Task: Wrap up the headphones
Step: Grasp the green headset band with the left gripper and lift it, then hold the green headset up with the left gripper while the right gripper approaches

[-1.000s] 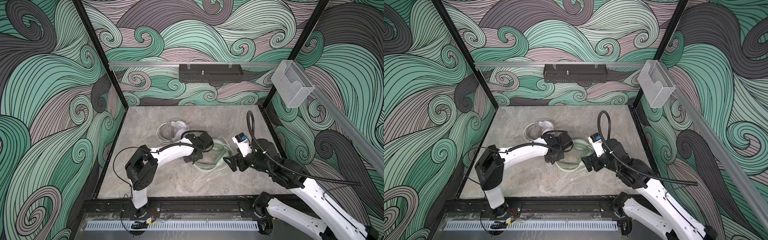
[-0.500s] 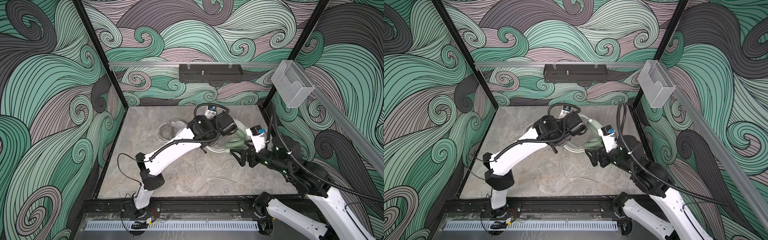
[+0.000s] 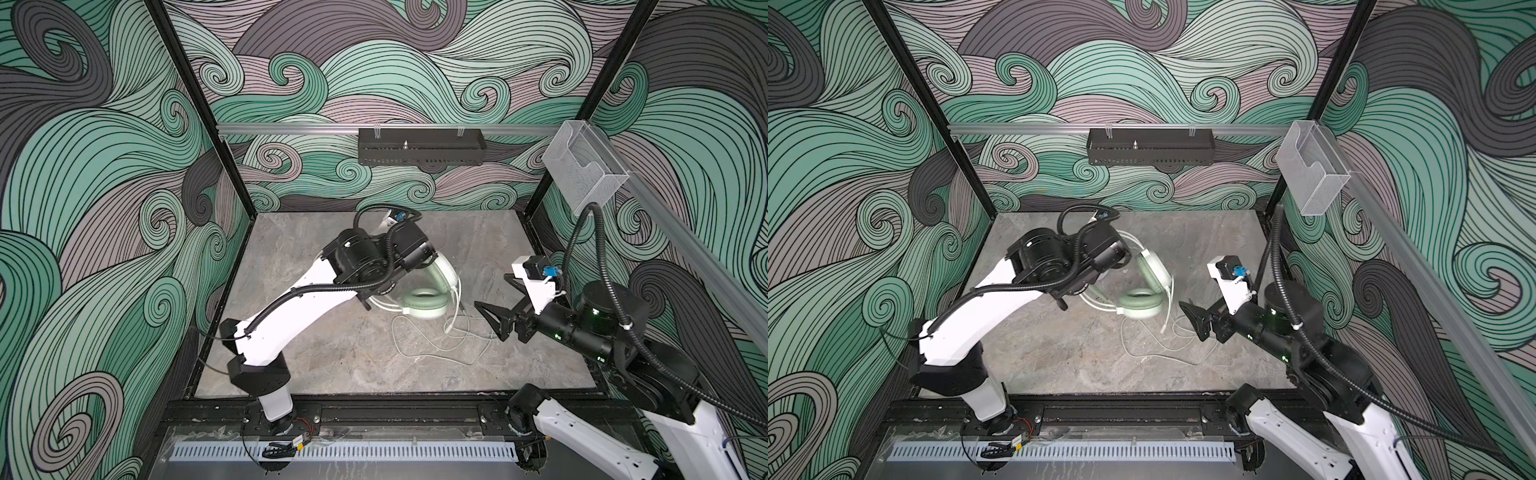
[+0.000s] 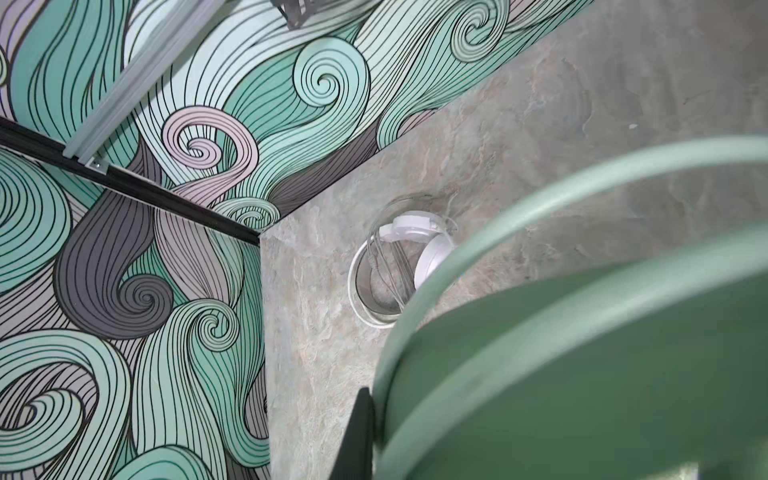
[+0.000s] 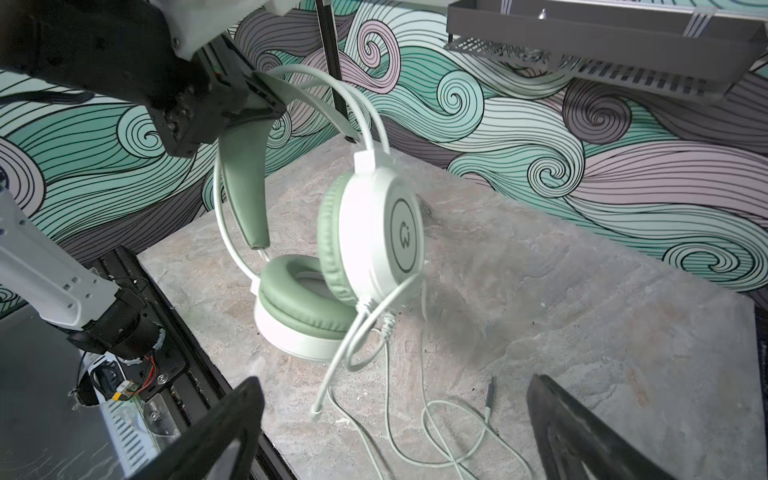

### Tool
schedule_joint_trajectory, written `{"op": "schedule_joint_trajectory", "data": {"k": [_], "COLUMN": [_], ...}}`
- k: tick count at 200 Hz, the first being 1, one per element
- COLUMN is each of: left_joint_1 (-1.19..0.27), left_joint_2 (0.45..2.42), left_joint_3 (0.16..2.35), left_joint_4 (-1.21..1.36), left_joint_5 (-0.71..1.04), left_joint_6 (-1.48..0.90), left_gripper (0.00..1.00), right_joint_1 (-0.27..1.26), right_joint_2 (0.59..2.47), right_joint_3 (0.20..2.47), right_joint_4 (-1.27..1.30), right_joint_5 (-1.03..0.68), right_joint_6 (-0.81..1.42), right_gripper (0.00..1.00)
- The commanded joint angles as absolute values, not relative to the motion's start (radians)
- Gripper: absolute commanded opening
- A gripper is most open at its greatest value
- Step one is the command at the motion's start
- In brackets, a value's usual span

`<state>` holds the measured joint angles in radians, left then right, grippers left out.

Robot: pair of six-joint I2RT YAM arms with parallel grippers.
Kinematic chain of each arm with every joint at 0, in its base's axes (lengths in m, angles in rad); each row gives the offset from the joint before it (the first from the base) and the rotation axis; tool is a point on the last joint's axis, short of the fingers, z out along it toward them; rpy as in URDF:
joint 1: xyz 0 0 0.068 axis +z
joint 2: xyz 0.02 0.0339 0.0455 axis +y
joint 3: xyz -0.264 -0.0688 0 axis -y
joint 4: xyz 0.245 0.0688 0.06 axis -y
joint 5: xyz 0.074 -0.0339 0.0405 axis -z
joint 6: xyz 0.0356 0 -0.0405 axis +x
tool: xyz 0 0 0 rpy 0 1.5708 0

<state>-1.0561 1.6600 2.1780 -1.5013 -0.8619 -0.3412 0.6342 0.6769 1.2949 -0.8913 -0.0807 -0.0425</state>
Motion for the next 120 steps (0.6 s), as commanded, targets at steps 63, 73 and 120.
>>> {"op": "schedule_joint_trajectory", "data": {"k": [63,73,120], "left_joint_1": [-1.035,-1.030,-1.013], "left_joint_2": [1.458,1.449,1.444], "left_joint_3": [2.068,2.067,2.101], "left_joint_4": [-1.269,-1.257,-1.265], "left_joint_5": [-0.871,-0.852,-0.748], "left_joint_6": [-0.090,-0.064,-0.048], "left_gripper": [0.00,0.00,0.00], "right_joint_1": [0.607,0.607,0.604], "right_joint_2": [0.695,0.682,0.655], "right_joint_3": [1.209,1.178,1.076], "right_joint_4": [-0.784,-0.756,-0.727], "right_joint_5": [-0.295,-0.325,-0.427], "right_joint_6": [-0.116,-0.134,-0.263], "right_gripper": [0.98,0.98,0.97]}}
